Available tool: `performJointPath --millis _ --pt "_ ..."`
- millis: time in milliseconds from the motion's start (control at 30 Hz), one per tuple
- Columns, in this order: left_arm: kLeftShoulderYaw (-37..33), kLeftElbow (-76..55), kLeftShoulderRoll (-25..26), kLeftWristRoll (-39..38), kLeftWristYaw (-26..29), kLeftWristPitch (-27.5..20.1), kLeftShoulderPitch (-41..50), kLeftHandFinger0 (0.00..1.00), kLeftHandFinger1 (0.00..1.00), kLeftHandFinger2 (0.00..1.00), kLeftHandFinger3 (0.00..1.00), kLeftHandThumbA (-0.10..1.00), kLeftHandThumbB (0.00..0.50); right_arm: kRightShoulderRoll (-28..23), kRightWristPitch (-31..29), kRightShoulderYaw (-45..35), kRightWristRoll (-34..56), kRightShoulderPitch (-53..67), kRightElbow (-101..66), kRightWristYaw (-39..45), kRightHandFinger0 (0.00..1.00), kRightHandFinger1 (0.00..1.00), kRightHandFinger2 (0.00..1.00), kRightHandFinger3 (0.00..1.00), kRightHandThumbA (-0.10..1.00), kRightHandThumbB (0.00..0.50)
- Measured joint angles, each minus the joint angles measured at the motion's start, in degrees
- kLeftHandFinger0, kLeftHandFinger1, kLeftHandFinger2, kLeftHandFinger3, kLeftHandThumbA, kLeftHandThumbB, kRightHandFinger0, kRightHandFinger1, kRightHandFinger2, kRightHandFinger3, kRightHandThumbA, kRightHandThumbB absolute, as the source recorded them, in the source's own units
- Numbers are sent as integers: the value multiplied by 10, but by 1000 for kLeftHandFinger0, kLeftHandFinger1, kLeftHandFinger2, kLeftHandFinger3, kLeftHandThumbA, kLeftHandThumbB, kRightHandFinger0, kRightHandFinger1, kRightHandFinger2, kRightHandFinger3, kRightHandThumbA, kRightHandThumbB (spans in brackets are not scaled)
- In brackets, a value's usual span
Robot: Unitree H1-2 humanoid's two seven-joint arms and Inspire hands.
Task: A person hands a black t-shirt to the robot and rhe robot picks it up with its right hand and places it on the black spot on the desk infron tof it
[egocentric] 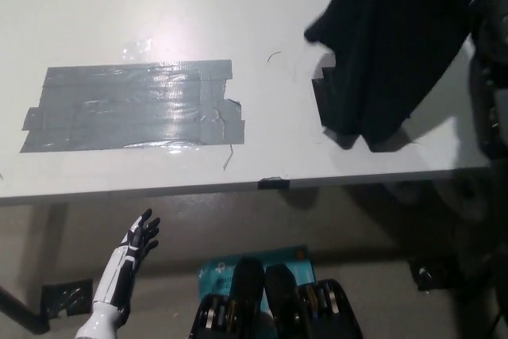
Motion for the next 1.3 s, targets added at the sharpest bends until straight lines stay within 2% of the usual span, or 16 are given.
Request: performJointPath --millis 100,200,267,300,333,367,700,733,767,833,900,933,1033,1100,1233,1300 --pt "0 0 0 0 0 0 0 1000 1000 1000 1000 1000 500 14 -22 12 -8 11 63 -13 0 397 906 969 -100 135" --pt "0 0 0 0 0 0 0 1000 1000 1000 1000 1000 500 21 -40 38 -22 24 112 -30 77 468 818 862 -64 160" --pt "0 0 0 0 0 0 0 1000 1000 1000 1000 1000 500 28 -64 82 -47 39 181 -56 444 693 897 956 216 179" --pt "0 0 0 0 0 0 0 1000 1000 1000 1000 1000 500 30 -74 106 -59 44 214 -63 724 987 1000 1000 255 219" --pt "0 -1 0 1 0 0 0 1000 1000 1000 1000 1000 500 30 -82 129 -68 47 241 -63 915 1000 1000 1000 273 222" --pt "-1 -2 1 2 0 0 0 1000 1000 1000 1000 1000 498 28 -98 160 -82 46 269 -62 1000 1000 1000 1000 331 239" --pt "-1 -9 5 12 0 4 -9 1000 1000 1000 1000 1000 490 -40 -90 255 -115 21 235 33 1000 1000 1000 1000 433 326" --pt "-1 -9 7 12 0 7 -12 1000 1000 1000 1000 1000 490 -56 -81 256 -116 22 209 52 1000 1000 1000 1000 565 290" --pt "-1 -9 7 13 0 8 -12 1000 1000 1000 1000 1000 497 -60 -78 257 -116 22 203 58 1000 1000 1000 1000 410 337" --pt "-1 -9 8 14 0 11 -14 1000 1000 1000 1000 1000 500 -81 -67 255 -115 22 173 81 1000 1000 1000 1000 372 338" --pt "-1 -9 8 14 0 14 -17 1000 1000 1000 1000 1000 500 -106 -56 252 -111 22 141 110 1000 1000 1000 1000 427 374" --pt "-1 -9 8 15 0 15 -17 1000 1000 1000 1000 1000 500 -119 -50 249 -108 22 125 123 1000 1000 1000 1000 564 451" --pt "-1 -9 8 17 0 19 -17 1000 1000 1000 1000 1000 494 -161 -32 243 -103 22 69 161 1000 1000 1000 1000 542 441" --pt "-1 -9 8 18 0 20 -17 1000 1000 1000 1000 1000 482 -178 -22 238 -98 21 49 179 1000 1000 1000 1000 681 499" --pt "-1 -9 8 19 0 22 -17 1000 1000 1000 1000 1000 473 -217 11 225 -77 21 -12 229 1000 1000 1000 1000 697 492" --pt "-2 -9 8 21 0 23 -18 1000 1000 1000 1000 1000 483 -236 32 209 -57 18 -59 260 1000 1000 1000 1000 772 500"
